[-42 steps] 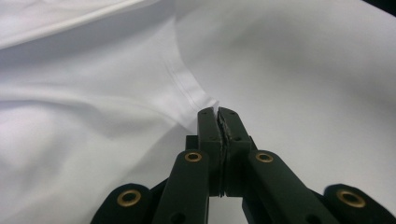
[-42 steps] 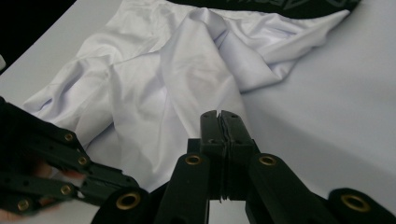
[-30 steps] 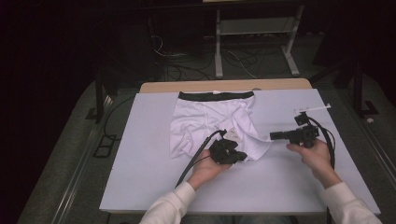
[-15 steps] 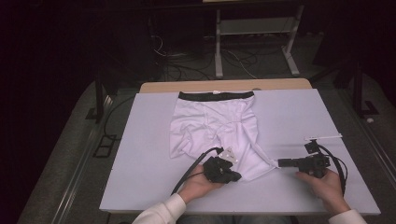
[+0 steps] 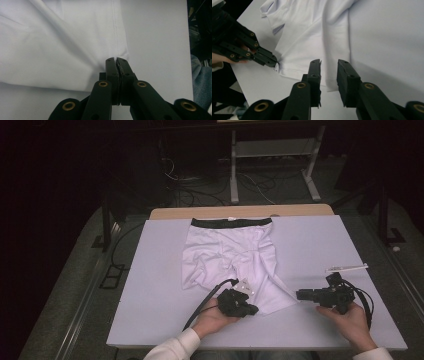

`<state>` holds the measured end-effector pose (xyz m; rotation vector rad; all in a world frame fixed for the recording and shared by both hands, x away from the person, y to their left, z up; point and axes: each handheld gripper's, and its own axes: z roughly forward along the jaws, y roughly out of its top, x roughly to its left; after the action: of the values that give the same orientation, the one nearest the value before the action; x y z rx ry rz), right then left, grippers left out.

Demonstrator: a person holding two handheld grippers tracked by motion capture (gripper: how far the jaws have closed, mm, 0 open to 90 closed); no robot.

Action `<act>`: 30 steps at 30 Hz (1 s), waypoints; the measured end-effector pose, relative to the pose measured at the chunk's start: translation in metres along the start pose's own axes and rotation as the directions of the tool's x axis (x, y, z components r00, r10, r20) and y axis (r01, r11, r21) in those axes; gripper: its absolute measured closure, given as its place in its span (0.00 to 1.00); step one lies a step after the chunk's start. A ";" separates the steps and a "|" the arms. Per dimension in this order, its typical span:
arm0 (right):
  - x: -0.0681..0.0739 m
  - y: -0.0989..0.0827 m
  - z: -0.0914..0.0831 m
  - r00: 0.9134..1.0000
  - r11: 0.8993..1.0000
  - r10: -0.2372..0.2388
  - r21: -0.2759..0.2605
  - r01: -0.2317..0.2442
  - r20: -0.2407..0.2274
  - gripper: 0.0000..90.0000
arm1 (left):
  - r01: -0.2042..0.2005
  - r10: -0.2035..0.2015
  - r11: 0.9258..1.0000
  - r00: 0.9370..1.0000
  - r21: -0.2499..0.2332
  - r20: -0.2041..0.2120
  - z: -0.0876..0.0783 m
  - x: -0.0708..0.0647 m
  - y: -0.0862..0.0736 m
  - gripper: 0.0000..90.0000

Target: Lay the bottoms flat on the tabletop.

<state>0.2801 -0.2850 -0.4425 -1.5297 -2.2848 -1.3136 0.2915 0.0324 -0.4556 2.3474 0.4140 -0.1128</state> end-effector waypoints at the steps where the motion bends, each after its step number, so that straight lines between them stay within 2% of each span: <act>1: 0.002 0.000 0.000 1.000 1.000 -0.019 -0.001 0.019 0.003 0.78 | 0.000 0.000 1.000 1.000 0.000 0.000 0.000 0.000 0.000 0.98; 6: 0.007 0.002 0.006 0.997 0.997 -0.072 0.019 0.072 0.015 0.73 | 0.000 0.000 1.000 1.000 0.002 0.002 0.000 0.000 0.000 0.98; 10: 0.010 0.002 0.011 0.991 0.991 -0.122 0.061 0.119 0.053 0.68 | 0.002 -0.002 1.000 1.000 0.001 0.004 0.000 0.001 0.000 0.98; 13: 0.012 0.002 0.015 0.983 0.984 -0.160 0.097 0.151 0.088 0.68 | 0.002 -0.002 1.000 1.000 0.001 0.002 0.000 0.000 0.000 0.98; 16: 0.011 0.003 0.020 0.977 0.977 -0.181 0.135 0.165 0.116 0.75 | 0.003 -0.003 1.000 1.000 0.001 0.002 0.000 0.001 0.000 0.98; 18: 0.009 0.005 0.022 0.976 0.975 -0.178 0.152 0.159 0.126 0.84 | 0.002 -0.002 1.000 1.000 0.001 0.001 0.000 0.000 0.000 0.98; 22: 0.005 0.006 0.018 0.978 0.982 -0.146 0.141 0.125 0.148 0.95 | -0.001 0.001 1.000 1.000 0.002 0.001 0.000 0.000 0.001 0.98; 26: 0.000 0.006 0.011 0.983 0.989 -0.112 0.115 0.095 0.148 0.99 | -0.001 0.001 1.000 1.000 0.002 0.002 0.000 0.000 0.001 0.98; 30: -0.005 0.006 0.007 0.989 0.994 -0.082 0.088 0.072 0.124 0.99 | 0.001 -0.001 1.000 1.000 0.002 0.003 0.000 0.001 0.001 0.98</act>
<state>0.2897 -0.2831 -0.4456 -1.5548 -2.4656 -1.1526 0.2923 0.0319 -0.4555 2.3486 0.4140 -0.1174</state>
